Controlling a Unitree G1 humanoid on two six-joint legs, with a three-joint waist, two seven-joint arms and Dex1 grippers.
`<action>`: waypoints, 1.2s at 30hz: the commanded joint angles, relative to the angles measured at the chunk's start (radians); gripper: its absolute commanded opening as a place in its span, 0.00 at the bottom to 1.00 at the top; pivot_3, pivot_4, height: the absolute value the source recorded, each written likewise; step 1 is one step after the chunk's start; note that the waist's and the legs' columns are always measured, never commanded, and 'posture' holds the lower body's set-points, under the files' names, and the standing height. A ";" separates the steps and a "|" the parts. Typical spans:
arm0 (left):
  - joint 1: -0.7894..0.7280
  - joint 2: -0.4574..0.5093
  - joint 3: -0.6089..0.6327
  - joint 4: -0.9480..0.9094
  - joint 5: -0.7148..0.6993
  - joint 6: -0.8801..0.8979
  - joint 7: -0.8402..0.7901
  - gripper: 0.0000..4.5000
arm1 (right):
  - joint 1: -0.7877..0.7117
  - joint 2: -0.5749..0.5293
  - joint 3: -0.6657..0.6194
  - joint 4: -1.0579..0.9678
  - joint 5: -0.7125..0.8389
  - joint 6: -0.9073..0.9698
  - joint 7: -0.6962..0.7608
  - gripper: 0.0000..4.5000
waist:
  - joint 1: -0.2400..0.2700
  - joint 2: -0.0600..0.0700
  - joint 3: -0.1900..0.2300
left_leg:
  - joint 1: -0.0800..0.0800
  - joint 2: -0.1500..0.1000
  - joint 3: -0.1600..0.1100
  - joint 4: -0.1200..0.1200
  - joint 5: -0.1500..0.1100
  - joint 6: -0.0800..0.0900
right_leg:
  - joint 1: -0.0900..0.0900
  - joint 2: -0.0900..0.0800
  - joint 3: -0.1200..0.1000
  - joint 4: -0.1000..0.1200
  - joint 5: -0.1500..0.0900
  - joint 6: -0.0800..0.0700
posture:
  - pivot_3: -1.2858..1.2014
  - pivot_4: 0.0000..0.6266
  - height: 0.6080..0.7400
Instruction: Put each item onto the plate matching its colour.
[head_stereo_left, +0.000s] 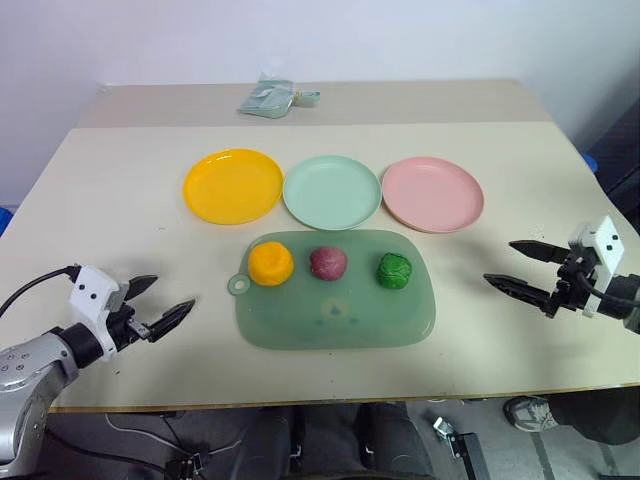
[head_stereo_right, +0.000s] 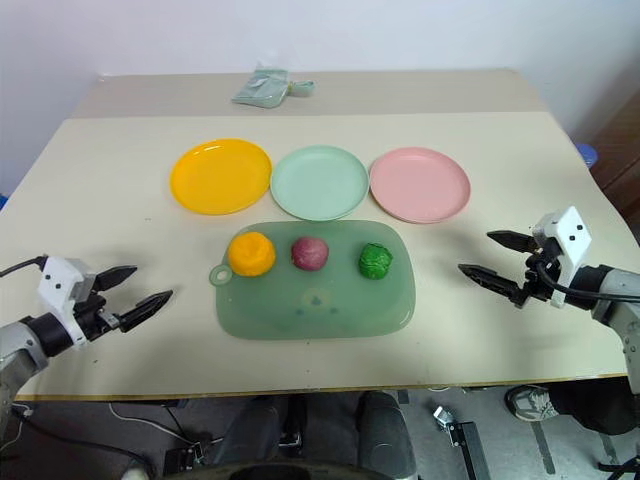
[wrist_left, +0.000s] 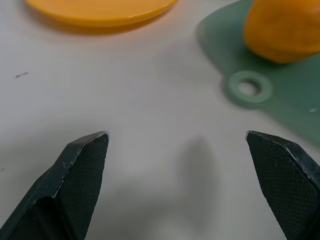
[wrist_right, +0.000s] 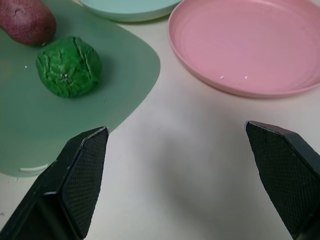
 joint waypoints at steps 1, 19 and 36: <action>0.000 -0.009 0.031 -0.040 -0.017 0.010 0.019 1.00 | -0.046 0.011 0.010 -0.010 -0.008 -0.007 -0.012 0.99 | -0.001 0.001 0.000 | 0.000 0.000 0.000 0.000 0.000 0.000 | 0.000 0.000 0.000 0.000 0.000 0.000 | 0.52 0.24 1.00; -0.421 -0.030 -0.299 -0.031 -0.068 0.143 -0.036 1.00 | -0.005 0.124 -0.006 -0.217 0.054 0.042 -0.111 0.99 | 0.024 0.001 -0.001 | 0.000 -0.001 0.000 0.000 0.001 0.000 | 0.000 0.004 -0.001 0.002 0.000 0.000 | 0.52 0.24 1.00; -0.642 -0.043 -0.412 0.269 0.100 0.032 -0.135 0.67 | 0.167 0.197 0.000 -0.526 0.154 0.104 -0.203 1.00 | 0.025 0.000 -0.001 | -0.001 0.000 0.000 0.006 0.000 0.002 | 0.003 0.007 -0.002 0.003 0.000 0.001 | 0.52 0.24 1.00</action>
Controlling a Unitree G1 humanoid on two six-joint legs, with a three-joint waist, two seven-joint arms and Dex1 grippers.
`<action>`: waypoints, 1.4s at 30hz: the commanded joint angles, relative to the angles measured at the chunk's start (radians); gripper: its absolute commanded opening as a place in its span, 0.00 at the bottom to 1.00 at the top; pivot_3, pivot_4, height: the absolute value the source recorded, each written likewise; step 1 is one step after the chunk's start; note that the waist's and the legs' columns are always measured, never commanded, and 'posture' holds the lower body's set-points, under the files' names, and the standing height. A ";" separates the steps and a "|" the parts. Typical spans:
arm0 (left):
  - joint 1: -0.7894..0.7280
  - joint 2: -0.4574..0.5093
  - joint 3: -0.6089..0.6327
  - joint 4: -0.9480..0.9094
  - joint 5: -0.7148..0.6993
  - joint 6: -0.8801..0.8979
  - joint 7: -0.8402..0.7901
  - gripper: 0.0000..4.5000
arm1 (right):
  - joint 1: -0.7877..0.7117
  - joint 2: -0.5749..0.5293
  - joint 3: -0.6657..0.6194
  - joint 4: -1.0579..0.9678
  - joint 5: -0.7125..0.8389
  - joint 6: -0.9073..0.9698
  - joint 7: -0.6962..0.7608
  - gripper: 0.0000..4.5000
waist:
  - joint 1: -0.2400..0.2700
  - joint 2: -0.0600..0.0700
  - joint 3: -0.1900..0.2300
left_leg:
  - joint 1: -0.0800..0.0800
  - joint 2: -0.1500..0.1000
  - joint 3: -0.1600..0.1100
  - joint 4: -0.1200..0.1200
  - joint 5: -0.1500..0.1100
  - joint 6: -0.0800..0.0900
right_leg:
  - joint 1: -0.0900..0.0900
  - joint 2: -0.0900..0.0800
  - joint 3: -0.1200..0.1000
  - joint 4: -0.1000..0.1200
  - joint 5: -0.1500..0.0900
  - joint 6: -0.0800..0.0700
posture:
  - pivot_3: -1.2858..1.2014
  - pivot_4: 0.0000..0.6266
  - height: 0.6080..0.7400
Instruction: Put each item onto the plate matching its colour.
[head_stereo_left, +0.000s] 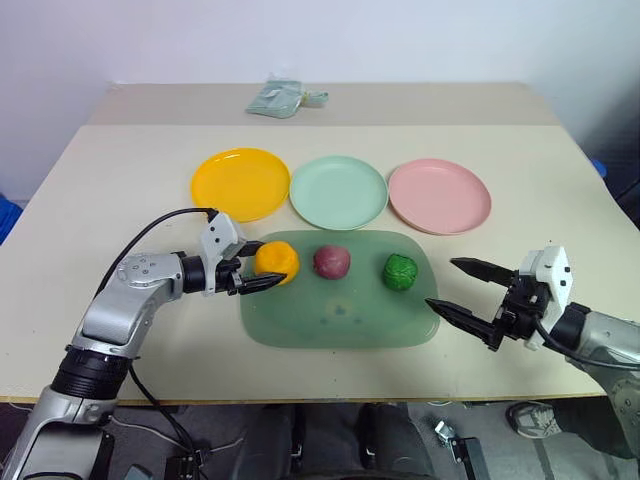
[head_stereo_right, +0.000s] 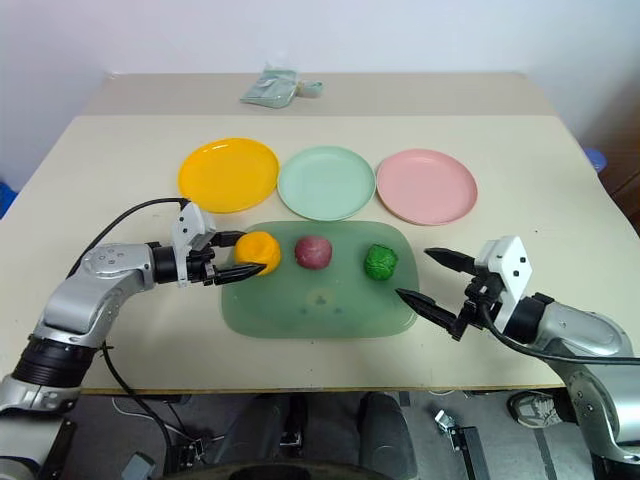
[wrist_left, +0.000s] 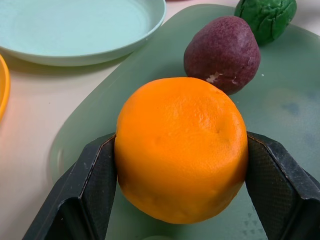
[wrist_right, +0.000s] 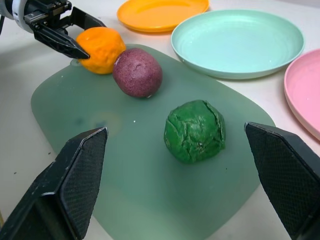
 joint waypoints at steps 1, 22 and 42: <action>-0.037 -0.021 0.140 0.032 -0.029 -0.020 0.084 0.67 | -0.035 0.001 -0.004 -0.015 0.019 -0.006 -0.008 1.00 | -0.001 0.000 0.000 | 0.000 0.000 0.000 0.000 0.000 0.000 | 0.000 0.000 0.000 0.000 0.000 0.000 | 0.52 0.24 1.00; -0.428 -0.145 0.235 0.596 0.194 -0.245 0.450 0.99 | -0.428 0.134 0.428 -0.027 -0.152 0.098 -0.239 1.00 | 0.016 -0.006 0.002 | -0.003 -0.001 0.000 0.005 -0.001 0.002 | -0.001 0.001 -0.002 0.003 0.000 0.002 | 0.52 0.24 1.00; 0.267 0.072 0.104 -0.325 -0.081 -0.002 -0.042 1.00 | -0.588 0.280 0.608 0.202 -0.424 0.024 -0.248 0.38 | -0.005 -0.005 0.002 | -0.002 -0.001 -0.001 0.004 -0.001 0.001 | -0.001 0.000 -0.002 0.002 0.000 0.002 | 0.52 0.24 1.00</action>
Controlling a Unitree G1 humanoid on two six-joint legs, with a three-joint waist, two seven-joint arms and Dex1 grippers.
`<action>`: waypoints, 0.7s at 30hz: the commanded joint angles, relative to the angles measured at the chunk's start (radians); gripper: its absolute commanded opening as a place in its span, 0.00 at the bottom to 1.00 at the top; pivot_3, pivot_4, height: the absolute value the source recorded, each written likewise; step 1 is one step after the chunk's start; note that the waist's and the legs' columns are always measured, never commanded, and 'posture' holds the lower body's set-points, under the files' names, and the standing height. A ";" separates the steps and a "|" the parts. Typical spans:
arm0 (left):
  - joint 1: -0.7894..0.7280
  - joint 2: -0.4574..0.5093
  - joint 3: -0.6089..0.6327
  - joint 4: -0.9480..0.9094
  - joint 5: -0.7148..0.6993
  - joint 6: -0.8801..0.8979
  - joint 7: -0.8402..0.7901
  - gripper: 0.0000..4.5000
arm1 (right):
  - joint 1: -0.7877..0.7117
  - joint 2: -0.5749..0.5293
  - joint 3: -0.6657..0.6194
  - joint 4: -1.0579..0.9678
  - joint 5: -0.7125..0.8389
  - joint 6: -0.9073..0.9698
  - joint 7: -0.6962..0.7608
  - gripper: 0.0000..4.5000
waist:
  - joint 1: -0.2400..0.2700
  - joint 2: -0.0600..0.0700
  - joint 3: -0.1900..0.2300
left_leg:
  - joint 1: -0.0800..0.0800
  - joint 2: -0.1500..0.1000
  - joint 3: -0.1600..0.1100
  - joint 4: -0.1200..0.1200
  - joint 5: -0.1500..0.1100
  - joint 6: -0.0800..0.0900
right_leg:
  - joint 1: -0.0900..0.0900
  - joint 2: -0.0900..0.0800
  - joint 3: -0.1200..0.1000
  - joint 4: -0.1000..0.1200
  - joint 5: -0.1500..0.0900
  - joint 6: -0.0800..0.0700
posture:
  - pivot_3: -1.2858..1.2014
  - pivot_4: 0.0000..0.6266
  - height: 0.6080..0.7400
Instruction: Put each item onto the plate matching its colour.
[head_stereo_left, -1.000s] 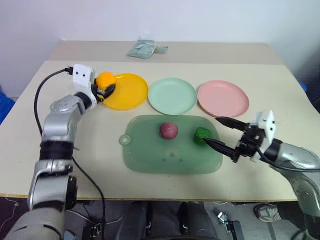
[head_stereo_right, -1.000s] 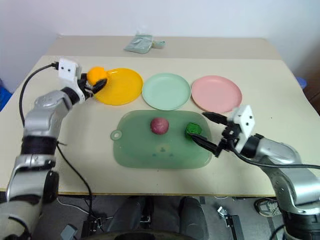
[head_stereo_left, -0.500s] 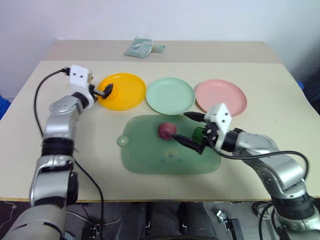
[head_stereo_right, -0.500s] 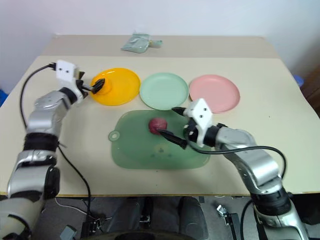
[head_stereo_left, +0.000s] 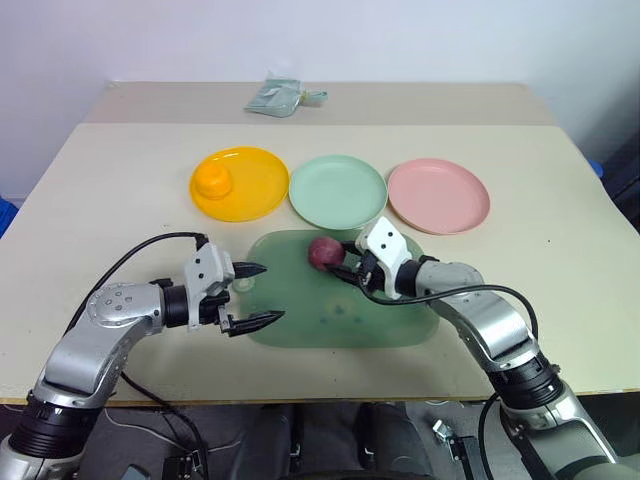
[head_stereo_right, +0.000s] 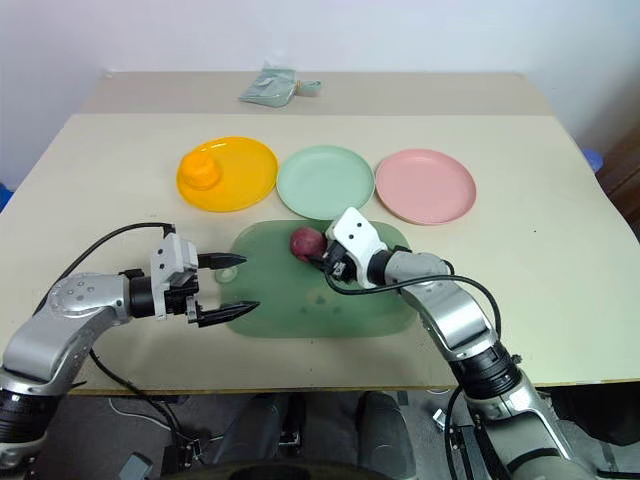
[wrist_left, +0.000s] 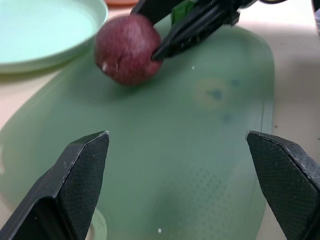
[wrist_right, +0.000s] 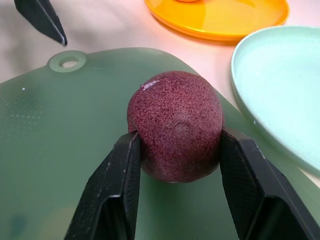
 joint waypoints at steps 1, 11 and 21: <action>0.012 -0.003 0.015 -0.030 -0.010 -0.007 0.004 1.00 | -0.028 0.004 -0.068 -0.071 0.019 -0.034 0.012 0.38 | 0.000 0.000 0.000 | 0.000 0.000 0.000 0.000 0.000 0.000 | 0.000 0.000 0.000 0.000 0.000 0.000 | 0.52 0.24 1.00; 0.004 -0.069 -0.029 -0.051 -0.007 -0.035 0.008 1.00 | -0.177 -0.074 -0.311 0.256 -0.098 0.004 -0.207 0.38 | 0.001 0.000 0.000 | 0.000 0.000 0.000 0.000 0.000 0.000 | 0.000 0.000 0.000 0.000 0.000 0.000 | 0.52 0.24 1.00; 0.002 -0.086 -0.051 -0.073 0.003 -0.026 0.026 1.00 | -0.127 -0.096 -0.357 0.205 -0.004 -0.162 -0.023 0.99 | -0.019 0.002 0.001 | 0.000 0.001 0.002 -0.002 0.000 0.000 | -0.001 0.001 0.001 0.000 0.000 0.000 | 0.52 0.24 1.00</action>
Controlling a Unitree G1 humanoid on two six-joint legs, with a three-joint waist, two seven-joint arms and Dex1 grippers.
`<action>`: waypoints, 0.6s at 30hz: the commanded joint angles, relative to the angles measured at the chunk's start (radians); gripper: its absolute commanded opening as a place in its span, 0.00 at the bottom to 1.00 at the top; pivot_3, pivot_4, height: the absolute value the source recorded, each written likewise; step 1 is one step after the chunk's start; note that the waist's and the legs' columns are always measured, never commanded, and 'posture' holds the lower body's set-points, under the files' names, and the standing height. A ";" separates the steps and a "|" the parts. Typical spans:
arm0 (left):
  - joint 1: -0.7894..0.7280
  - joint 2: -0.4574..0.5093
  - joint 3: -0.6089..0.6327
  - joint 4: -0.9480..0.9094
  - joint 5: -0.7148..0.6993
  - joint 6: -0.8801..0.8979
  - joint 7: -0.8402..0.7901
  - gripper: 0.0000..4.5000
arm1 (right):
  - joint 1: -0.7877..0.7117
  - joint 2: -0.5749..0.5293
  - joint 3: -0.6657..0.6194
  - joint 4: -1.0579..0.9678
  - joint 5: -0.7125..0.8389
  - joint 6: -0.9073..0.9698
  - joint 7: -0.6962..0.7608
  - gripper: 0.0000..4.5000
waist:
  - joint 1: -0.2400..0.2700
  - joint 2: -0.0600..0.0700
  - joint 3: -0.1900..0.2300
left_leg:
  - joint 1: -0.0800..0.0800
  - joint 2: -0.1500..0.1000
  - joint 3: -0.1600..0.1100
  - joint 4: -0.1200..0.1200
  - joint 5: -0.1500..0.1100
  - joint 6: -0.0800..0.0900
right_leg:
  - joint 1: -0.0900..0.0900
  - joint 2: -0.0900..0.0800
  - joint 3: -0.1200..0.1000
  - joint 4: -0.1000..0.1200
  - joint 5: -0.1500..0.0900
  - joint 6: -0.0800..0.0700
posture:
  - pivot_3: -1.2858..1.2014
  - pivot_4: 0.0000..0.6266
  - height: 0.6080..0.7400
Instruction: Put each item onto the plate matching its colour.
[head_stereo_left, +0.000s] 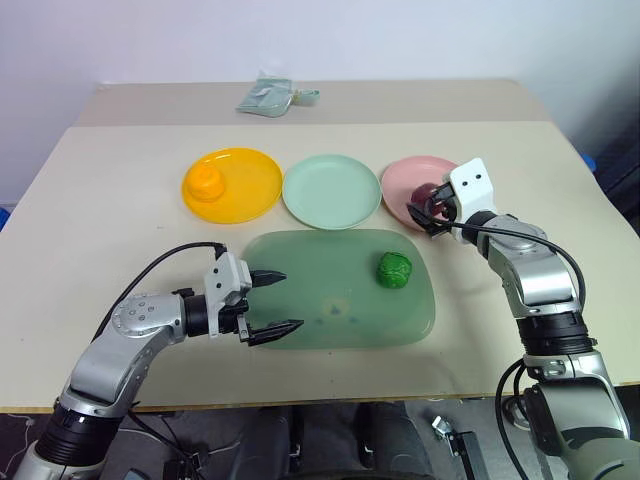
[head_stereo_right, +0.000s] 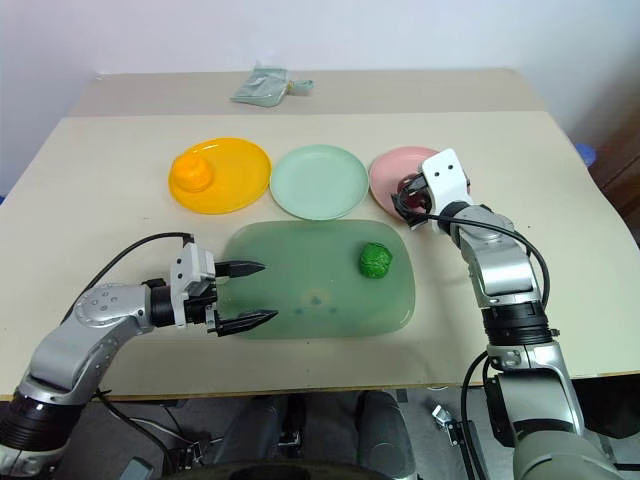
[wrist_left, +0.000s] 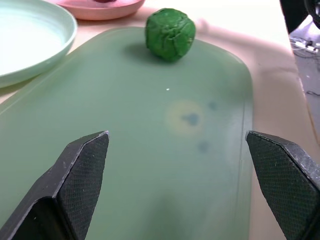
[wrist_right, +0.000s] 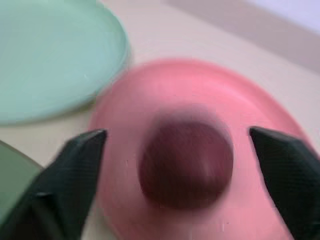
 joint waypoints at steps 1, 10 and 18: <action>-0.005 0.005 0.011 -0.043 -0.007 -0.010 0.005 1.00 | 0.050 -0.044 -0.058 -0.161 0.117 -0.064 0.163 0.99 | 0.003 0.000 0.000 | 0.000 0.000 0.000 0.000 0.000 0.000 | 0.000 0.000 0.000 0.000 0.000 0.000 | 0.52 0.24 1.00; -0.022 0.009 0.001 -0.032 0.000 -0.013 -0.002 1.00 | 0.355 -0.222 0.006 -0.370 0.244 0.037 0.458 0.99 | 0.018 0.000 0.000 | 0.002 0.000 0.000 0.003 -0.002 0.004 | 0.004 -0.002 0.001 -0.001 0.000 0.000 | 0.52 0.24 1.00; -0.022 -0.015 0.052 -0.006 0.020 -0.036 0.071 1.00 | 0.208 -0.077 0.046 -0.330 0.177 -0.007 0.308 0.49 | 0.020 0.001 -0.001 | 0.001 0.000 0.000 0.003 -0.001 0.002 | 0.002 -0.002 0.001 0.000 0.000 0.000 | 0.52 0.24 1.00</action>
